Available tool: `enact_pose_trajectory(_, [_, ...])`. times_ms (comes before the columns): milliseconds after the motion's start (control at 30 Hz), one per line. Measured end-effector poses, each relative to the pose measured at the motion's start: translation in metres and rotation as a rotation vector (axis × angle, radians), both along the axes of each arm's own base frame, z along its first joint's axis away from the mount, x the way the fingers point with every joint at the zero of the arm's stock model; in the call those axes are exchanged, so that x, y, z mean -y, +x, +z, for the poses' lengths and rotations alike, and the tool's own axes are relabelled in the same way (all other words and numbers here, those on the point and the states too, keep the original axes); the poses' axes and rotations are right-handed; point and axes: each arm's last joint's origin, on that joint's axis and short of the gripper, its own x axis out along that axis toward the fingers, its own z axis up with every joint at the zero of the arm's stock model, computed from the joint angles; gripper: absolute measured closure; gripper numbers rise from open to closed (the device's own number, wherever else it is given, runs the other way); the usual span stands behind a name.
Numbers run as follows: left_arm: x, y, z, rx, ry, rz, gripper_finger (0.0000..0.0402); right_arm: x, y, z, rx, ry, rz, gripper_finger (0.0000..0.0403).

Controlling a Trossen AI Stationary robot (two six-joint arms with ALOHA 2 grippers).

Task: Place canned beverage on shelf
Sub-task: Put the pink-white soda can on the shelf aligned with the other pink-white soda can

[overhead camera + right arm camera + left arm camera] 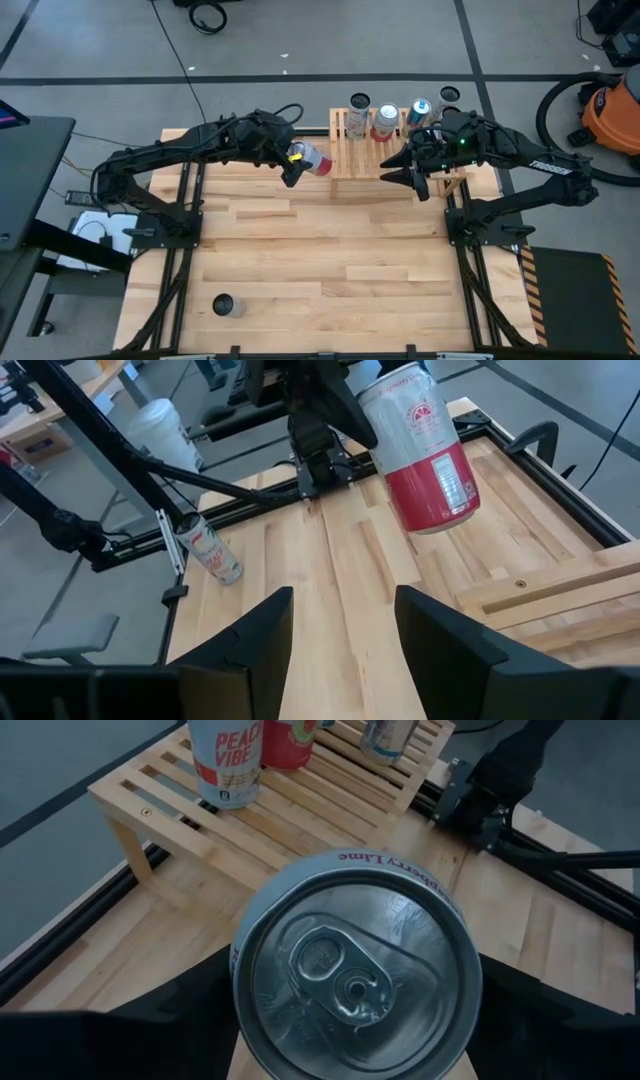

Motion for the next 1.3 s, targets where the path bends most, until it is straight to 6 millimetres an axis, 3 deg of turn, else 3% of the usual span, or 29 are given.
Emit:
enact_pose_trajectory(800, [-0.0003,0.0021,0.0030,0.025,0.041,-0.026,0.0100,0.0020,-0.0005,-0.0009,-0.010,-0.008,-0.028,0.0203])
enact_pose_trajectory(967, [-0.0004,0.0022,0.0032,0.028,0.042,-0.026,0.0100,0.0017,-0.0015,-0.0030,-0.035,0.004,-0.028,0.0159])
enact_pose_trajectory(1300, [-0.0017,0.0050,0.0080,0.093,0.032,-0.007,0.0100,0.0012,-0.0015,-0.0029,-0.032,-0.017,0.001,0.0033])
